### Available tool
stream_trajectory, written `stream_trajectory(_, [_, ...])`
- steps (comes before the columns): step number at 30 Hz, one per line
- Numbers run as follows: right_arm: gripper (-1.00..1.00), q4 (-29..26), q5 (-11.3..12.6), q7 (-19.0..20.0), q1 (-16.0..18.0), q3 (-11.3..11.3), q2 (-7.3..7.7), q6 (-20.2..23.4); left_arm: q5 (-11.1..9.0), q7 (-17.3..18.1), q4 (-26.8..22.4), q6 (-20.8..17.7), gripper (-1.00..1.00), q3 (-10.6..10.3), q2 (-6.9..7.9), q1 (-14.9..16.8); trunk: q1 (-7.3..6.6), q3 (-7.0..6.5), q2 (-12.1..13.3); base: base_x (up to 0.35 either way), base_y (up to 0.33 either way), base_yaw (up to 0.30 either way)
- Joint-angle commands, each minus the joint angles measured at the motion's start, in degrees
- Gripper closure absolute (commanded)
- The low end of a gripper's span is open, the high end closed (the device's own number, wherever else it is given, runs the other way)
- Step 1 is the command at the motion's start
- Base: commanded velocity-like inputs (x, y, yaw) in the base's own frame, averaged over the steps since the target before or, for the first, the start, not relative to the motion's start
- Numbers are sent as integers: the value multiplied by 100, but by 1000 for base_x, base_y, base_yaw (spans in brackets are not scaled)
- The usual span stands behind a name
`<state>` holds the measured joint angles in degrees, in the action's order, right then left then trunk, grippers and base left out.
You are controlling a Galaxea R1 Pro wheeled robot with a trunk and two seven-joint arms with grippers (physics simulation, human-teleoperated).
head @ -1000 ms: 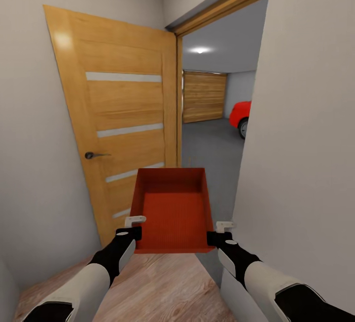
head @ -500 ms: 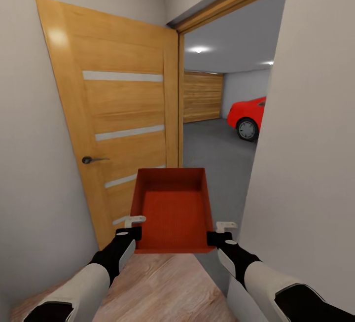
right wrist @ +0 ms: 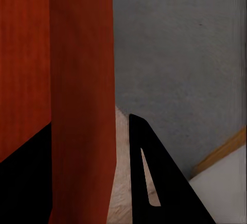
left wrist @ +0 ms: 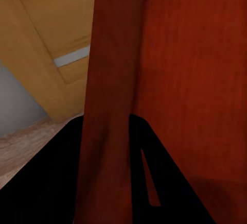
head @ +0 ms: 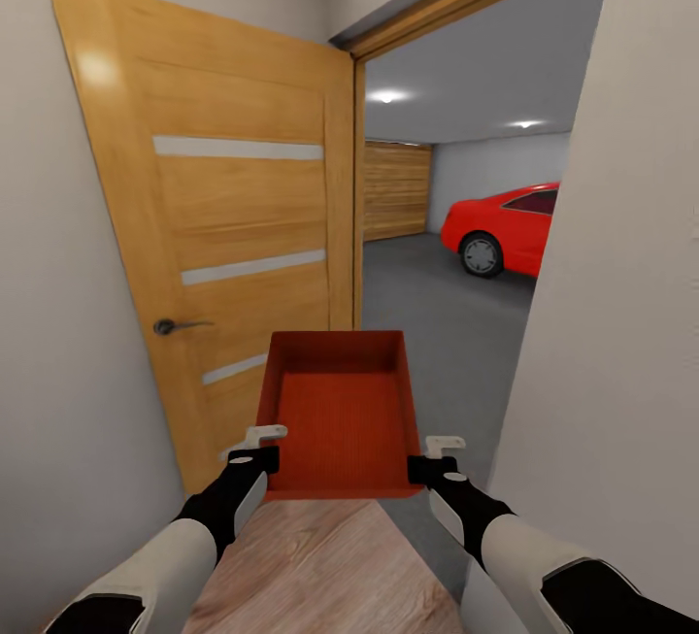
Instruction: Move the two storage containers from the living room to the garage. In the garage, place one container on the floor and stack the other container on top of it (either order is fine).
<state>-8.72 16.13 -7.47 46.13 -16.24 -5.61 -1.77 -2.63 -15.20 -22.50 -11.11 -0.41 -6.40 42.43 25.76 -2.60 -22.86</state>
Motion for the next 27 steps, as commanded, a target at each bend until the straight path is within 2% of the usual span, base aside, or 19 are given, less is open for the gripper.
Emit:
stream_trajectory(1, [100, 20, 66, -132, 1, 183, 123, -27, 149, -265, -43, -49, 100, 164, 7, 2, 2, 2, -5, 17, 13, -233])
stream_trajectory(16, [100, 20, 66, -132, 1, 183, 122, -33, 150, -265, -44, -49, 100, 164, 7, 2, 2, 2, -5, 10, 5, -242])
stream_trajectory(27, [100, 20, 66, -132, 1, 183, 122, -37, 149, -265, -44, -50, 100, 164, 7, 2, 2, 2, -5, 195, 175, -233])
